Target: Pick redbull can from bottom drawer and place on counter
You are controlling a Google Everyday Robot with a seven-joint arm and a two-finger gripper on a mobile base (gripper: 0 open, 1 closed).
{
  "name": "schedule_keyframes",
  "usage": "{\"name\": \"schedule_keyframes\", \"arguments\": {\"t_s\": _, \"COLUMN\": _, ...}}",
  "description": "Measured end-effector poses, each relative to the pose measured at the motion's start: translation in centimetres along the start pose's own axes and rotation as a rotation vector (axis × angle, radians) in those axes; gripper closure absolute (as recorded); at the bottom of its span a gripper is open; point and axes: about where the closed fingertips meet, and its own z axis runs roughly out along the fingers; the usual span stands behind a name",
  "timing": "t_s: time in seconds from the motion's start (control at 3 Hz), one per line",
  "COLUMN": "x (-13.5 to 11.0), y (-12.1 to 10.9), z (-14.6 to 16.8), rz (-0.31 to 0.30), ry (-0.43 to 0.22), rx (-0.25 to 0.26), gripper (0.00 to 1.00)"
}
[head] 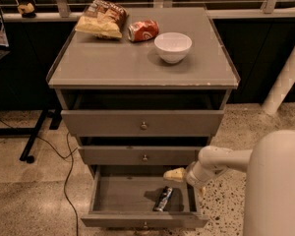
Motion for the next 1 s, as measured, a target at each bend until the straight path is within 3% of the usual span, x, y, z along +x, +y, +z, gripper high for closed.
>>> {"name": "schedule_keyframes", "arguments": {"t_s": 0.33, "x": -0.3, "y": -0.9, "z": 3.1, "rz": 0.045, "ry": 0.020, "rx": 0.022, "gripper": 0.00}}
{"name": "schedule_keyframes", "arguments": {"t_s": 0.67, "x": -0.7, "y": -1.9, "z": 7.3, "rz": 0.093, "ry": 0.028, "rx": 0.080, "gripper": 0.00}}
{"name": "schedule_keyframes", "arguments": {"t_s": 1.0, "x": -0.7, "y": -2.0, "z": 7.4, "rz": 0.094, "ry": 0.030, "rx": 0.080, "gripper": 0.00}}
